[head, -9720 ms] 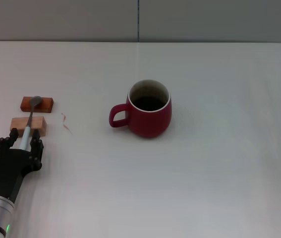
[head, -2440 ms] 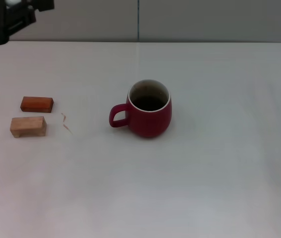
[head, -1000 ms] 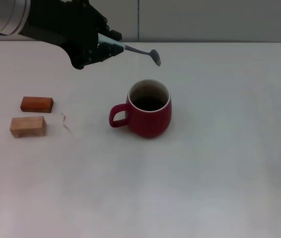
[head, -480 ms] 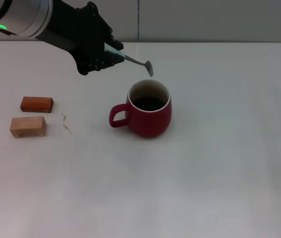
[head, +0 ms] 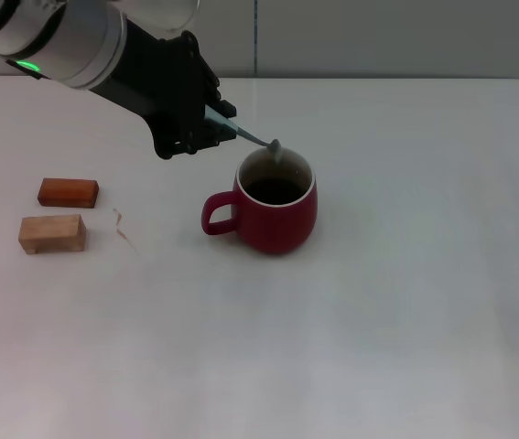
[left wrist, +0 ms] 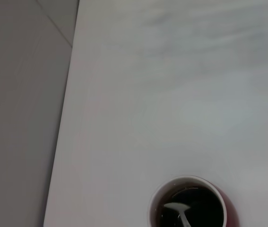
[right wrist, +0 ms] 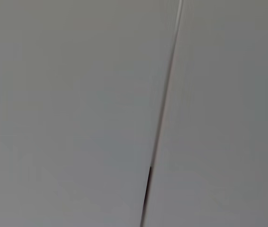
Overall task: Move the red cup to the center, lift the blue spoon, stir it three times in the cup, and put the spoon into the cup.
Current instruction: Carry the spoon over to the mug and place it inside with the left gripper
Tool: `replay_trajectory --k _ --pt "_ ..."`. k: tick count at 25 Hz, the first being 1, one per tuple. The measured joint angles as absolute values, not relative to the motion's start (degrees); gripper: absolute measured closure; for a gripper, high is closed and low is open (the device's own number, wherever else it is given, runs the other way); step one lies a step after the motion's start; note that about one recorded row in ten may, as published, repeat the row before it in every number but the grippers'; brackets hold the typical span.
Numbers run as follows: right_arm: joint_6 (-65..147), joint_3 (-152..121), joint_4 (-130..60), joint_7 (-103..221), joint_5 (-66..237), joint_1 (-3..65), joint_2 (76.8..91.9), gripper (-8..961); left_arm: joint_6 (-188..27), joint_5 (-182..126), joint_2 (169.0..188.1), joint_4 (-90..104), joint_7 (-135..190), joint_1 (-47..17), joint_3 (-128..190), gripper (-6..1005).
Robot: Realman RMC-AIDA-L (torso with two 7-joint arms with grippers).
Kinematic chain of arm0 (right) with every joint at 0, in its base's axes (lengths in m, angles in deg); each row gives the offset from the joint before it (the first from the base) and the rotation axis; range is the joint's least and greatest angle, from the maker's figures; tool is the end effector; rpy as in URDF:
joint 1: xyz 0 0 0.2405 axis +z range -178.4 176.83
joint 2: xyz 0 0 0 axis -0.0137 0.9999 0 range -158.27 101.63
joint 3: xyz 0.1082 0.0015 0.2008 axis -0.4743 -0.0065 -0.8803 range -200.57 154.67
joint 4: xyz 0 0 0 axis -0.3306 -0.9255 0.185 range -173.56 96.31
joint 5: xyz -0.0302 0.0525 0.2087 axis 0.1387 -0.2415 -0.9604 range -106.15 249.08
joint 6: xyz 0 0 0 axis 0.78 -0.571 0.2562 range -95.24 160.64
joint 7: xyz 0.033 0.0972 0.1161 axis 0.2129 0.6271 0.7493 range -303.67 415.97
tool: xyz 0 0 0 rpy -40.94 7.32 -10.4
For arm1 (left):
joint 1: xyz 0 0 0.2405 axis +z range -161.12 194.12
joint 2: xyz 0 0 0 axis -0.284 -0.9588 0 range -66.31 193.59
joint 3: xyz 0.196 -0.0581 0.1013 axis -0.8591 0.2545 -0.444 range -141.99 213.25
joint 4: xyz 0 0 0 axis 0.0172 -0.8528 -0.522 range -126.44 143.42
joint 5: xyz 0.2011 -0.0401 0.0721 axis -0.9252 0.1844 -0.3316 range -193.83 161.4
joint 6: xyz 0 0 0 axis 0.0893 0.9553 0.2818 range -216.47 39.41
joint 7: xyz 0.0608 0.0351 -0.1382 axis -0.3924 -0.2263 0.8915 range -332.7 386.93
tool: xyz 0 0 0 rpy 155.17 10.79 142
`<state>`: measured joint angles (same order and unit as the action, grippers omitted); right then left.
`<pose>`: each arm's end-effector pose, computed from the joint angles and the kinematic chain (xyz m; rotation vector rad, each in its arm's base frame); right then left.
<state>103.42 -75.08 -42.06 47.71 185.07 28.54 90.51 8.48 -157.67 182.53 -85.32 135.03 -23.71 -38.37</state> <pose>0.3324 0.3486 0.0556 -1.2944 0.3717 0.4641 -0.0661 0.3497 0.0477 -2.7871 0.3254 0.3911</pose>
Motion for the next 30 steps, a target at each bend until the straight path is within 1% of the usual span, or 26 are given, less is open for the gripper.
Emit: replay_trajectory --k 13,30 --pt "103.46 -75.07 -42.08 47.71 185.12 27.63 90.50 224 5.74 -161.01 182.73 -79.68 135.75 -26.37 -43.03 829" --pt "103.66 -75.07 -42.04 47.71 185.05 26.28 90.51 224 0.39 -163.41 182.73 -73.43 135.83 -28.19 -46.37 829"
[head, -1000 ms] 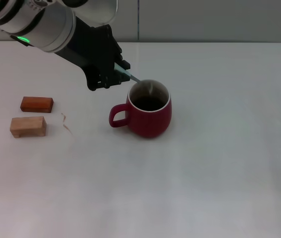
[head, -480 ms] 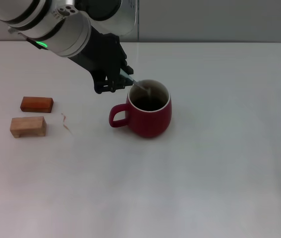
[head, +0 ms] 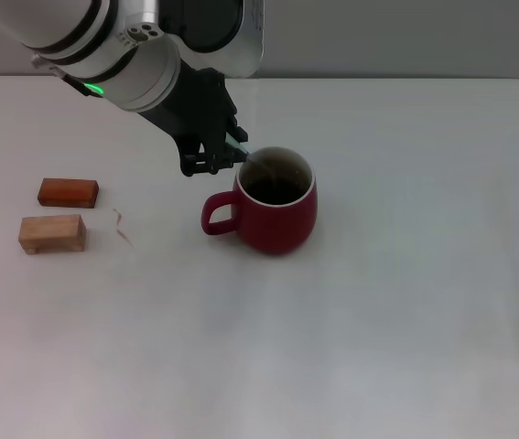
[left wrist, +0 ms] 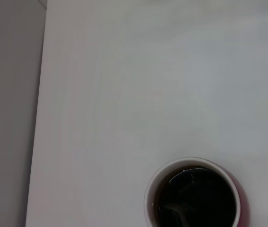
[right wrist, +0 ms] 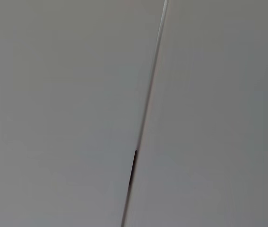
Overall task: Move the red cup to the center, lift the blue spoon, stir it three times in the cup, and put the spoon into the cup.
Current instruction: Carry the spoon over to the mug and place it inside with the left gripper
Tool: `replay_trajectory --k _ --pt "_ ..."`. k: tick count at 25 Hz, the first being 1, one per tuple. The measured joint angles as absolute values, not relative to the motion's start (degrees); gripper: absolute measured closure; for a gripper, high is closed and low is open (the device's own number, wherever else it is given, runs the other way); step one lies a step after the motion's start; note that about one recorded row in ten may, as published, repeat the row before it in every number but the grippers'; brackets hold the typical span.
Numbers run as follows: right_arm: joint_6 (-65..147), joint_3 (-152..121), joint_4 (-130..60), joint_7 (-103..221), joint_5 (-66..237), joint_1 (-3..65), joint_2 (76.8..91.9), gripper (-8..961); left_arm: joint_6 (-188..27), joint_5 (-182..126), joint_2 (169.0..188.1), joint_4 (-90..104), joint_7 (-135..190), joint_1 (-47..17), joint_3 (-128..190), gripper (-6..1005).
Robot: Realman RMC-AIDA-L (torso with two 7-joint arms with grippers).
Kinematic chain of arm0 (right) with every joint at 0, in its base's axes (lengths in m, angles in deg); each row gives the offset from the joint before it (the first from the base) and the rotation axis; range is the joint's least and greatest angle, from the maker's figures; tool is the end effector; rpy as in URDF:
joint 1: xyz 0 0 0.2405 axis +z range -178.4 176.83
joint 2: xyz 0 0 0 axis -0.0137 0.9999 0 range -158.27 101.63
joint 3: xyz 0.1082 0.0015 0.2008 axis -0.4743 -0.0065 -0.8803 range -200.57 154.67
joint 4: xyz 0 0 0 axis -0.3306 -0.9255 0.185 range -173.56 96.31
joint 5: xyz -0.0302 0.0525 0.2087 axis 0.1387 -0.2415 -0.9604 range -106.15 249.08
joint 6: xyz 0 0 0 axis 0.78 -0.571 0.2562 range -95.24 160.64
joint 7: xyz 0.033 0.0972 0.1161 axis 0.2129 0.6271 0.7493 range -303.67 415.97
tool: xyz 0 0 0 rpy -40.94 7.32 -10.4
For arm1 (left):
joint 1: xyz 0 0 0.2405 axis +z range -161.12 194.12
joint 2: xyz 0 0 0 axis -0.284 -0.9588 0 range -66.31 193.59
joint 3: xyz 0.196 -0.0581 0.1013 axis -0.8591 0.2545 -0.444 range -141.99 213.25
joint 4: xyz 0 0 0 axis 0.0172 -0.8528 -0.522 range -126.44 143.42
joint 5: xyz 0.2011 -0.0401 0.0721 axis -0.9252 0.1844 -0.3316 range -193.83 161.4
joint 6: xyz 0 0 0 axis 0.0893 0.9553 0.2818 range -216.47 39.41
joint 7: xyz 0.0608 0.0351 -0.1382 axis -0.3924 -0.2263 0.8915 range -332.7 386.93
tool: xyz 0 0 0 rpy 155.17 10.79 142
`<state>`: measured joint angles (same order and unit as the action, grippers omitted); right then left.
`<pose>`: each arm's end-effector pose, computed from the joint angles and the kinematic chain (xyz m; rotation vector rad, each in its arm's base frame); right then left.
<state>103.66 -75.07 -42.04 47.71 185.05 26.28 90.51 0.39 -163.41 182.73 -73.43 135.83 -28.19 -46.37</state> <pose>0.3455 0.3351 0.0560 -1.2830 0.3932 0.4329 -0.0747 0.3685 0.0035 -2.7913 0.3564 0.5681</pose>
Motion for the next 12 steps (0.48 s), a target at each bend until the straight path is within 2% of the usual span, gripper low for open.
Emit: replay_trajectory --k 12 --pt "104.16 -75.29 -42.35 47.23 184.95 25.82 90.51 223 -1.14 -166.03 182.57 -70.78 136.54 -28.56 -47.24 828"
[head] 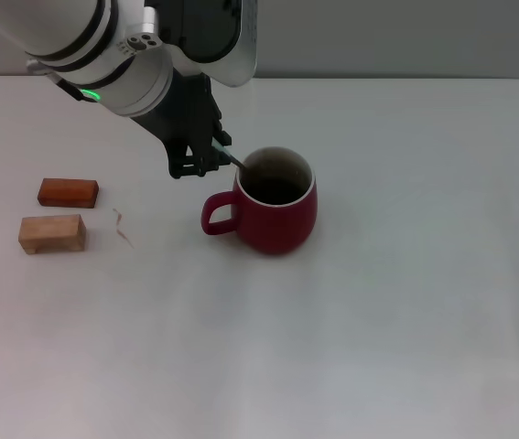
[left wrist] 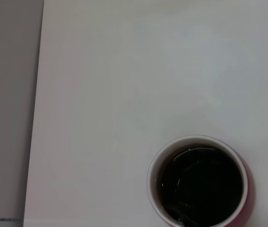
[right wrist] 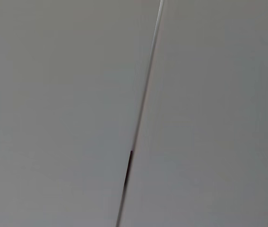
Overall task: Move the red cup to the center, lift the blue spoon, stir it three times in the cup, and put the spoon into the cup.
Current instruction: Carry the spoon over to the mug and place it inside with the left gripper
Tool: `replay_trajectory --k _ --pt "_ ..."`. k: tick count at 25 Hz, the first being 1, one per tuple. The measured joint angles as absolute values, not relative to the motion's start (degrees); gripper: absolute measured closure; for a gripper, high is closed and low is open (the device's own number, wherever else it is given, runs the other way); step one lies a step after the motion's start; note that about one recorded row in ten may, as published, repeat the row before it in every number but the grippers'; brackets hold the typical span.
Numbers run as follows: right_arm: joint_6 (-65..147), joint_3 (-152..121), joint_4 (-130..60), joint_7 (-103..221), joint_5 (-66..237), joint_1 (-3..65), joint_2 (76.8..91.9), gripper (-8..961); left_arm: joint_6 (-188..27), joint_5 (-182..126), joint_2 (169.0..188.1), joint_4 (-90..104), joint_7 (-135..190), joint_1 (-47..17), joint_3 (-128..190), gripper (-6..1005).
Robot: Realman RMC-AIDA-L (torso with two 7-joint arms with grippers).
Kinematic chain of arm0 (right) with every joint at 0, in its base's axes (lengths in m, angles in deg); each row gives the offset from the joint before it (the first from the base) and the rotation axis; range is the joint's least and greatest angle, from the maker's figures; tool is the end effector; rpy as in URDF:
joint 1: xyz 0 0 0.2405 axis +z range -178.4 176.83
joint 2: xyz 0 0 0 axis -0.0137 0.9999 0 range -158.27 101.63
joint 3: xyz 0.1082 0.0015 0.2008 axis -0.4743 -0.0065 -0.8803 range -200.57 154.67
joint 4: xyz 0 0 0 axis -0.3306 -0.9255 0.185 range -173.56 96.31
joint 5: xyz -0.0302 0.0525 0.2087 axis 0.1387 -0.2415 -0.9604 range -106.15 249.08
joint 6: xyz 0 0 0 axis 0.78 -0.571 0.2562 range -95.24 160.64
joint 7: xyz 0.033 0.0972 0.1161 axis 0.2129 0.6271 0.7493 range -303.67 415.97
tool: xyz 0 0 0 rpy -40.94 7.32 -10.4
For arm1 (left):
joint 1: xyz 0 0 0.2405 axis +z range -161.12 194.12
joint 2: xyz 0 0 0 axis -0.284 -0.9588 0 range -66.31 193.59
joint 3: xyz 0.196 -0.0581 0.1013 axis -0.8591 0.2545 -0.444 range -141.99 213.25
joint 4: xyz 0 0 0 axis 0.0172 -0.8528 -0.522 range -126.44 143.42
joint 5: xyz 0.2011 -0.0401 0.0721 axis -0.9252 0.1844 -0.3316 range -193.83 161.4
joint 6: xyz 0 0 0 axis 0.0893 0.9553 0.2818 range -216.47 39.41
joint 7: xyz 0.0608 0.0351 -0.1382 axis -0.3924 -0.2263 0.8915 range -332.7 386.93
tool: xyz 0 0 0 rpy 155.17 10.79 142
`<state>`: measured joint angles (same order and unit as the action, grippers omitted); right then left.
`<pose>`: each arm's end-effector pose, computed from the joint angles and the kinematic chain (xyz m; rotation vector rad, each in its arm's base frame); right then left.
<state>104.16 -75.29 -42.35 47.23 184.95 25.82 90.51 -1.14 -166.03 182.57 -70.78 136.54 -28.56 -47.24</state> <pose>0.3464 0.3326 0.0570 -1.2735 0.3891 0.4296 -0.0860 0.3744 -0.0001 -2.7697 0.3218 0.6374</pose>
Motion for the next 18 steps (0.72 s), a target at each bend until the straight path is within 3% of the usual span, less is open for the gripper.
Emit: replay_trajectory --k 18 --pt "104.16 -75.33 -42.40 47.18 184.98 26.36 90.51 224 3.97 -165.33 182.39 -74.35 138.01 -27.49 -47.35 828"
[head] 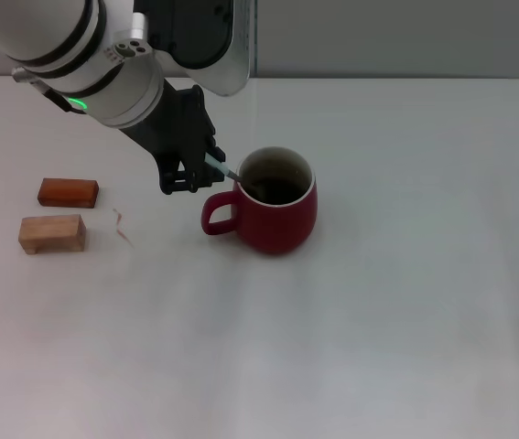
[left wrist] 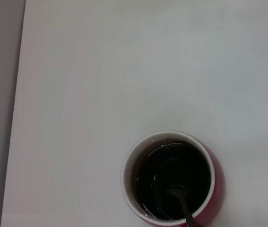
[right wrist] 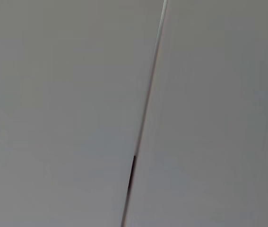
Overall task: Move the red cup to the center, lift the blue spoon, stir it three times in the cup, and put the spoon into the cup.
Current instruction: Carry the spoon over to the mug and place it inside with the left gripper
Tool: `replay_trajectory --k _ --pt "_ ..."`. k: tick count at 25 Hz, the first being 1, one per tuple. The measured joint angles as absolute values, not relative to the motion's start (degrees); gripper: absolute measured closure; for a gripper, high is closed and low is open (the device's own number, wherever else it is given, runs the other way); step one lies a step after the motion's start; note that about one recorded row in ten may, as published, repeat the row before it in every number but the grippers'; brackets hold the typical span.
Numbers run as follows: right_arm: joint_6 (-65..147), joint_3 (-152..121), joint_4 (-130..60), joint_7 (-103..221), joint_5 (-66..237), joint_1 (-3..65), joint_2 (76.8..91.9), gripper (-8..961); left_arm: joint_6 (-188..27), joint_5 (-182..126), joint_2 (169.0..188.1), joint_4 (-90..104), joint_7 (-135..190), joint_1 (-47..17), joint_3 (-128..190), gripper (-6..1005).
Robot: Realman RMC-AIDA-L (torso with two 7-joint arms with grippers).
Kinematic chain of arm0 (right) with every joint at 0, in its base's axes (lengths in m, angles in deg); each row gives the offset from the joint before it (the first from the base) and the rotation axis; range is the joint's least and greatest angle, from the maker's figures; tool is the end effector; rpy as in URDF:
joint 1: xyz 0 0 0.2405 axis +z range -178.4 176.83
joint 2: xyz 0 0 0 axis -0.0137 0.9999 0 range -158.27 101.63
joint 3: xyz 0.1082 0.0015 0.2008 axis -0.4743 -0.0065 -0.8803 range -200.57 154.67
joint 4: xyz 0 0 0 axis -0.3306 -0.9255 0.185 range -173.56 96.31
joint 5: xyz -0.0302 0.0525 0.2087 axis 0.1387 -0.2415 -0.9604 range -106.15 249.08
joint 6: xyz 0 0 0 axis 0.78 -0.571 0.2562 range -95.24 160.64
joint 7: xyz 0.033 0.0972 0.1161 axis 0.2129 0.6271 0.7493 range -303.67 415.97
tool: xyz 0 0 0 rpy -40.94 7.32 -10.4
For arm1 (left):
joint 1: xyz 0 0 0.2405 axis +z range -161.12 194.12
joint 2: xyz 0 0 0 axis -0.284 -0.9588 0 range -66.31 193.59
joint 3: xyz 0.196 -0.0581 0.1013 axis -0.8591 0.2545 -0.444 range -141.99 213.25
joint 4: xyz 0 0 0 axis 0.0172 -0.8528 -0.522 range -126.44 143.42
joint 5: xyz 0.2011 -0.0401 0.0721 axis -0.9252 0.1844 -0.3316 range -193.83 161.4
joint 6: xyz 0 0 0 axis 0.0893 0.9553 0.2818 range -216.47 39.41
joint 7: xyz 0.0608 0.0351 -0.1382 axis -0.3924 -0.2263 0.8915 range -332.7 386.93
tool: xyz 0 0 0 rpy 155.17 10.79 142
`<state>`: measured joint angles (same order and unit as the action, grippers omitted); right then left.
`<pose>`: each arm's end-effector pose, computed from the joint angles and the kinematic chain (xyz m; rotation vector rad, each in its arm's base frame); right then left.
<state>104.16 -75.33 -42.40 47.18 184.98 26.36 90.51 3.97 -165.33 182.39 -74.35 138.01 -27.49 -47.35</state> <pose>0.3431 0.3360 0.0569 -1.2757 0.3828 0.4378 -0.0852 0.3611 0.0062 -2.8093 0.2969 0.6612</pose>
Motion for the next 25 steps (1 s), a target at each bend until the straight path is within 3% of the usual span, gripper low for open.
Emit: replay_trajectory --k 25 --pt "104.15 -75.07 -42.12 47.18 185.20 25.86 90.51 223 -4.91 -157.01 182.70 -69.14 137.55 -28.27 -51.57 827"
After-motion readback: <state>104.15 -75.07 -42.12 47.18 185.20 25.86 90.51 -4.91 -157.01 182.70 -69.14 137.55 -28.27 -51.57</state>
